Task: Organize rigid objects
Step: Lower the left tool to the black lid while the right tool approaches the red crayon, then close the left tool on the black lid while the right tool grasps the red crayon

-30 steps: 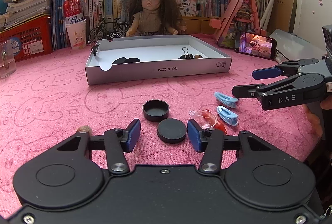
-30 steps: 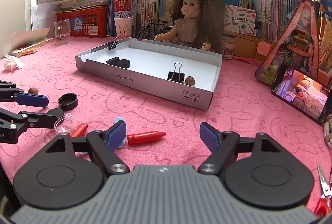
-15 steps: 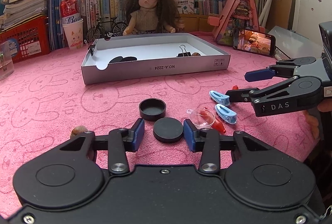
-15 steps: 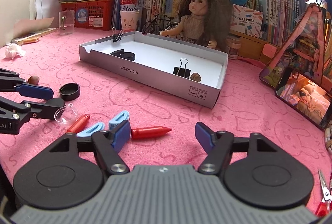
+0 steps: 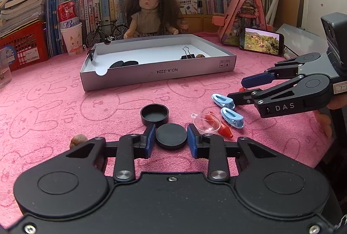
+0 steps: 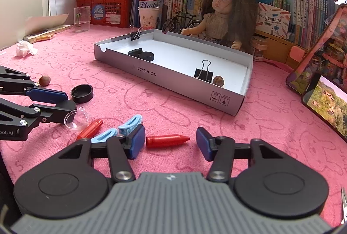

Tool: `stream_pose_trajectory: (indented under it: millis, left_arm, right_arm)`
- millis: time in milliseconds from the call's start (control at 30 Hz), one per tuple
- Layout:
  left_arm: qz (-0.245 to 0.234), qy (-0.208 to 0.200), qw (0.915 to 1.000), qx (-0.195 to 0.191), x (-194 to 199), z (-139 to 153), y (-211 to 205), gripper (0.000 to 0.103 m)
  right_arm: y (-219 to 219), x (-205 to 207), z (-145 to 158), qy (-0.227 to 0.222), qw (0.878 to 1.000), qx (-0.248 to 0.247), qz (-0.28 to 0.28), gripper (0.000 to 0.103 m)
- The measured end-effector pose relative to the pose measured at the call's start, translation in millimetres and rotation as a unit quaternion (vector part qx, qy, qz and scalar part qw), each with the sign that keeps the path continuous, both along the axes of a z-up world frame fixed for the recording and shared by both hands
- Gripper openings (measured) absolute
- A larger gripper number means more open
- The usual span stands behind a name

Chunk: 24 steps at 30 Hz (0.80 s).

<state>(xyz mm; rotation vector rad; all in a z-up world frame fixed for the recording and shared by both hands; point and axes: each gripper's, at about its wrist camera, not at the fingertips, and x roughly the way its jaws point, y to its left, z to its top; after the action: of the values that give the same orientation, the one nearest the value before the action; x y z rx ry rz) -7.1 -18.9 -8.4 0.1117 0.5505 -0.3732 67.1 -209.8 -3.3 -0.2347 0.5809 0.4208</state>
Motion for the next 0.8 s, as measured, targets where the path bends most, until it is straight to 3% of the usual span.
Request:
stream_pose_trajectory:
  millis: [133,433,800]
  left_arm:
    - [0.001,-0.001,1.0000,0.000,-1,0,0,0.029]
    - [0.011,-0.001,0.9999,-0.006,1,2,3,0.029]
    - [0.048,-0.011,0.9986,-0.021,15,14,5,0.029]
  right_arm:
    - [1,-2,-1,0.001,1.000,0.007,-0.003,0.050]
    - [-2,-5,0,-0.010,0.999,0.020,-0.043,0.049]
    - [-7,-6,6,-0.034,0.988,0.050,-0.141,0.049]
